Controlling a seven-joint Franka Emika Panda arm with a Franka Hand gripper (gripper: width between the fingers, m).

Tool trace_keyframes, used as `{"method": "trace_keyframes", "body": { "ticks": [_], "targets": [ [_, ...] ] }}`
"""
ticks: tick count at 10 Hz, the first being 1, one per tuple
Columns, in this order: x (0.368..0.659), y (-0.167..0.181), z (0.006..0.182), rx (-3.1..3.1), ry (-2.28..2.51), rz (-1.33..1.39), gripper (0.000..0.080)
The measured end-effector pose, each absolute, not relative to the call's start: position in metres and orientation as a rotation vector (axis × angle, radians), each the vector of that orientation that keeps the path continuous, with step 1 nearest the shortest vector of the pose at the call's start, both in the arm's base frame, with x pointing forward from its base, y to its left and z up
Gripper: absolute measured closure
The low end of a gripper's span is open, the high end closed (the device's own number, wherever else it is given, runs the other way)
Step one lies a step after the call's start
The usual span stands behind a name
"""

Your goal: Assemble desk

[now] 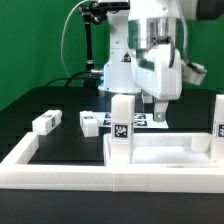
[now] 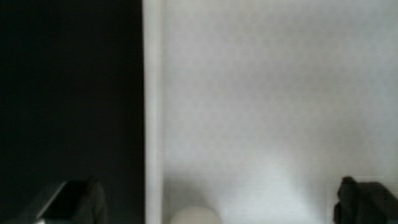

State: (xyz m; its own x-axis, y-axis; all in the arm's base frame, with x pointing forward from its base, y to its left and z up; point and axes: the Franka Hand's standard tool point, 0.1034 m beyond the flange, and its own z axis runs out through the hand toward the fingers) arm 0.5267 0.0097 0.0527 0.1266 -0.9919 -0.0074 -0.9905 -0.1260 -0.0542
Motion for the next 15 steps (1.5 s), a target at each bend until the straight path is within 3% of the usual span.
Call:
{"method": "trace_keyframes", "body": {
  "ticks": [4,8,9,10,11,12,13,14,15],
  "targets": [
    [0.512,0.001,0.013,-2.381,2.086,-0.009,0.015],
    [0.51,0.0,0.007,-2.393,2.09,-0.002,0.0171],
    [0.51,-0.001,0.006,-2.396,2.089,-0.001,0.0299],
    [0.51,-0.001,0.007,-2.404,2.08,-0.001,0.0299],
    [0.51,-0.001,0.006,-2.405,2.079,0.0,0.05],
    [0.509,0.0,0.006,-2.407,2.077,0.001,0.0634],
    [0.51,-0.001,0.006,-2.404,2.08,-0.005,0.0634],
    [0.51,-0.003,0.007,-2.399,2.086,-0.009,0.0731],
    [0.51,-0.004,0.007,-2.399,2.087,-0.009,0.0731]
  ]
}}
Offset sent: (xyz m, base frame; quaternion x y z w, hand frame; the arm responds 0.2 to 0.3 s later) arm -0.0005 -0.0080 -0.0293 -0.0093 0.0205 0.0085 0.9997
